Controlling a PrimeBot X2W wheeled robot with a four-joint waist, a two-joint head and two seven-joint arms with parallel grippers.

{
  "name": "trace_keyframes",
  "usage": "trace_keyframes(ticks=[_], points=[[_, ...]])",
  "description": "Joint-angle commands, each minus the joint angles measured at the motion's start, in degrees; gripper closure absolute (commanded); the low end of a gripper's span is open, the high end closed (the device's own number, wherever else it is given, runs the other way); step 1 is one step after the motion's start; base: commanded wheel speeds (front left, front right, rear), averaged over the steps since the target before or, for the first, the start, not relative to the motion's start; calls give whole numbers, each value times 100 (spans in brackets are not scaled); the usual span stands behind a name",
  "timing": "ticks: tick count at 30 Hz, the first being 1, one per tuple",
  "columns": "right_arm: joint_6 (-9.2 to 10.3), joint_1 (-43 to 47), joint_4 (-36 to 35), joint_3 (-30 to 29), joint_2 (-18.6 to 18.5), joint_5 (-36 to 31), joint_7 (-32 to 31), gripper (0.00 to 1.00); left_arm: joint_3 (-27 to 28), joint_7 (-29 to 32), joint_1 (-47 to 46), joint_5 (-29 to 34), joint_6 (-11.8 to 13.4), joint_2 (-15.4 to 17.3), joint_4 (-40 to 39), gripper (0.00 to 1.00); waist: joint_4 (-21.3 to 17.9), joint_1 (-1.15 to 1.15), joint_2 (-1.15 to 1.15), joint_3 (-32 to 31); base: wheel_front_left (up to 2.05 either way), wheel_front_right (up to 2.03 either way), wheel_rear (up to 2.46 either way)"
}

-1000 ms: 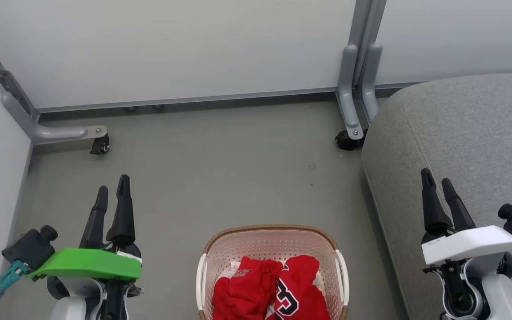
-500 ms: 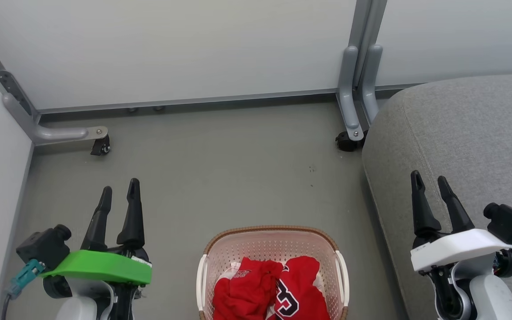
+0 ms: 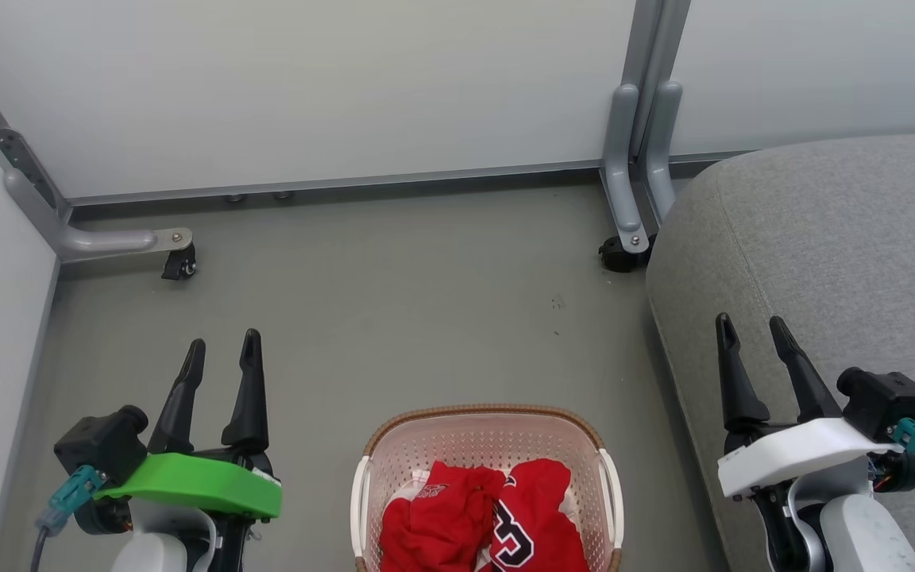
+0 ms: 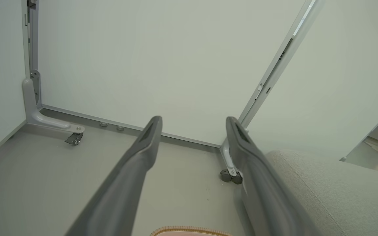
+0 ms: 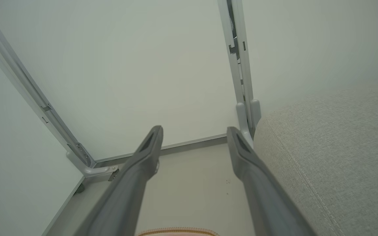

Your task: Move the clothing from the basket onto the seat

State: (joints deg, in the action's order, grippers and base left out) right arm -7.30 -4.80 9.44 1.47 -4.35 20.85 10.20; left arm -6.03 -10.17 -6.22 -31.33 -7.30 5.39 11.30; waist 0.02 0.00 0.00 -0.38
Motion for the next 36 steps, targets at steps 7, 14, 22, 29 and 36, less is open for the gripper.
trace_keyframes(ticks=[7,14,22,29,36], points=[[-22,-19,54,45,10,-430,129,0,-44,-129,-162,428,-24,28,88,0,3,0,0,-2,0,0,0],[-20,2,94,64,42,-757,219,0,-49,-218,-140,731,-26,23,189,0,-15,0,0,-3,0,0,0],[-22,23,167,68,74,-1087,310,0,-59,-312,-106,1013,-28,15,338,0,-25,0,0,-6,0,0,0],[-23,8,244,111,92,-1280,369,0,-56,-381,-89,1254,-29,5,452,0,-37,0,0,-3,0,0,0],[-24,-12,304,150,105,-1384,407,0,-44,-458,-82,1464,-29,-25,538,0,-48,0,0,11,0,0,0]])
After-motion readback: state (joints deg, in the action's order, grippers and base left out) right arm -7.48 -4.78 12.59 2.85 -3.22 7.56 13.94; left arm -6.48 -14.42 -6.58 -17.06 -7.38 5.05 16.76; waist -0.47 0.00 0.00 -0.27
